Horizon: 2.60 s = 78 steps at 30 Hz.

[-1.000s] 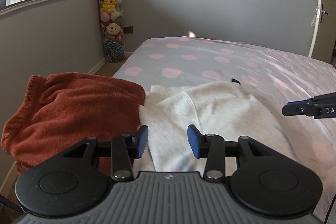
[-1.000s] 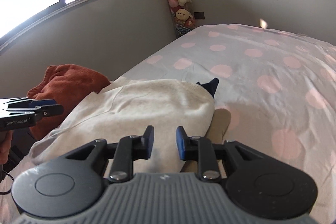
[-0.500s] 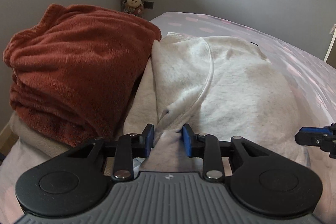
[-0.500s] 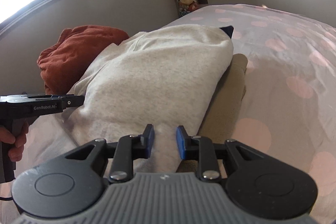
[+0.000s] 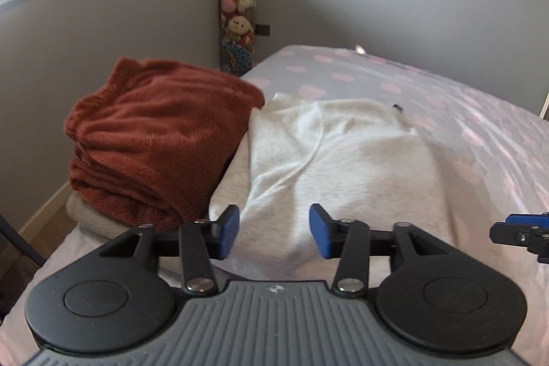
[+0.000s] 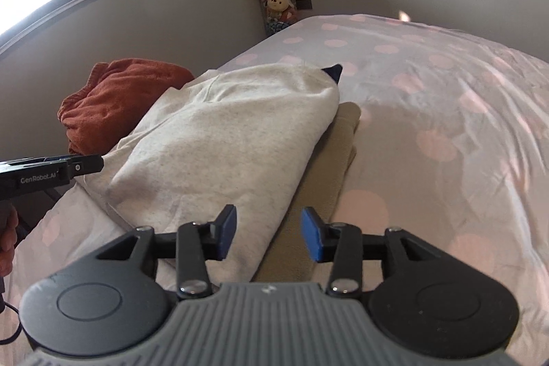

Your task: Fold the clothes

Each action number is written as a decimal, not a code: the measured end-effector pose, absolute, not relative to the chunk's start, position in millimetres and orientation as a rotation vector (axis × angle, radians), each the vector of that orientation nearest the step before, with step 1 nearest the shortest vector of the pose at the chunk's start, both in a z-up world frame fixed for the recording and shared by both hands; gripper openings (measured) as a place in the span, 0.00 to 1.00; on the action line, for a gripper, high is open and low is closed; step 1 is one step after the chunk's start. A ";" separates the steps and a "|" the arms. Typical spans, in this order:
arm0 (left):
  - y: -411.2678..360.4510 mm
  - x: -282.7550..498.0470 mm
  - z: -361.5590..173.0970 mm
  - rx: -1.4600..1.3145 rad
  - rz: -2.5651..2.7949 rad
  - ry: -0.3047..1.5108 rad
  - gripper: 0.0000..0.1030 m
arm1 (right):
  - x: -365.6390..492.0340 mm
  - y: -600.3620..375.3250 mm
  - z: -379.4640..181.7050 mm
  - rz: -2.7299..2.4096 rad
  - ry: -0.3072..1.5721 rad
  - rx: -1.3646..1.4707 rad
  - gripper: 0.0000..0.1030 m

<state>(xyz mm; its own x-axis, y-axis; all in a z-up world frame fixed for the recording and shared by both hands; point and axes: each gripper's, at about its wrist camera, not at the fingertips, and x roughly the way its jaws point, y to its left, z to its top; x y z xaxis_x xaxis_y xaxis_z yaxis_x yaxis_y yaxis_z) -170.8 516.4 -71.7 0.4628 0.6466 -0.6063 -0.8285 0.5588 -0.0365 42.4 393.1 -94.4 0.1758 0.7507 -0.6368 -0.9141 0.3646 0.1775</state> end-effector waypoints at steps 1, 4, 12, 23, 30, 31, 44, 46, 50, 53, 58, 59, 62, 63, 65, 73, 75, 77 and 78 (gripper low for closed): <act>504.9 -170.5 -63.1 -0.344 0.928 0.568 0.50 | 38.7 385.5 -86.0 1.198 0.703 -0.269 0.51; 469.6 -168.8 -36.5 -0.326 0.936 0.537 0.57 | 25.9 361.2 -59.4 1.204 0.634 -0.265 0.56; 383.7 -170.9 4.9 -0.280 1.010 0.471 0.73 | -7.5 295.1 1.9 1.225 0.479 -0.227 0.71; 312.8 -183.2 -4.5 -0.282 1.072 0.504 0.74 | -42.2 233.1 4.8 1.208 0.474 -0.213 0.75; 281.4 -195.2 -19.5 -0.290 1.082 0.545 0.74 | -58.2 204.9 -16.1 1.187 0.489 -0.229 0.75; 277.8 -197.7 -20.9 -0.302 1.079 0.543 0.74 | -60.2 201.0 -19.0 1.186 0.494 -0.230 0.75; 245.3 -200.4 -17.5 -0.282 1.058 0.567 0.74 | -81.8 169.2 -28.3 1.197 0.477 -0.267 0.77; 243.0 -199.4 -15.4 -0.280 1.054 0.560 0.74 | -81.1 166.6 -27.9 1.192 0.476 -0.266 0.77; 239.5 -198.0 -13.4 -0.275 1.045 0.555 0.74 | -79.6 161.5 -27.2 1.183 0.473 -0.264 0.78; 238.0 -197.4 -13.3 -0.275 1.041 0.556 0.74 | -78.4 159.3 -27.6 1.180 0.476 -0.265 0.78; 236.5 -198.2 -12.5 -0.274 1.040 0.561 0.74 | -80.3 156.8 -26.8 1.188 0.471 -0.271 0.79; 236.3 -198.6 -12.4 -0.274 1.041 0.560 0.74 | -81.3 156.4 -26.6 1.190 0.469 -0.273 0.79; 235.6 -199.7 -11.9 -0.273 1.043 0.557 0.74 | -83.9 155.4 -26.2 1.194 0.466 -0.277 0.79; 235.5 -200.1 -11.8 -0.273 1.043 0.556 0.74 | -84.5 155.0 -26.1 1.194 0.465 -0.278 0.79; 235.4 -200.8 -11.6 -0.274 1.043 0.555 0.74 | -85.2 154.5 -25.8 1.194 0.464 -0.279 0.79; 235.3 -202.2 -11.0 -0.275 1.042 0.553 0.74 | -87.3 152.7 -24.7 1.192 0.459 -0.282 0.79; 235.0 -202.0 -11.2 -0.275 1.042 0.553 0.74 | -87.8 152.8 -24.4 1.191 0.459 -0.283 0.79; 234.9 -202.1 -11.5 -0.276 1.042 0.554 0.74 | -88.0 153.0 -24.3 1.191 0.459 -0.284 0.79; 235.0 -202.5 -11.5 -0.276 1.042 0.554 0.74 | -88.1 153.1 -24.3 1.190 0.459 -0.284 0.79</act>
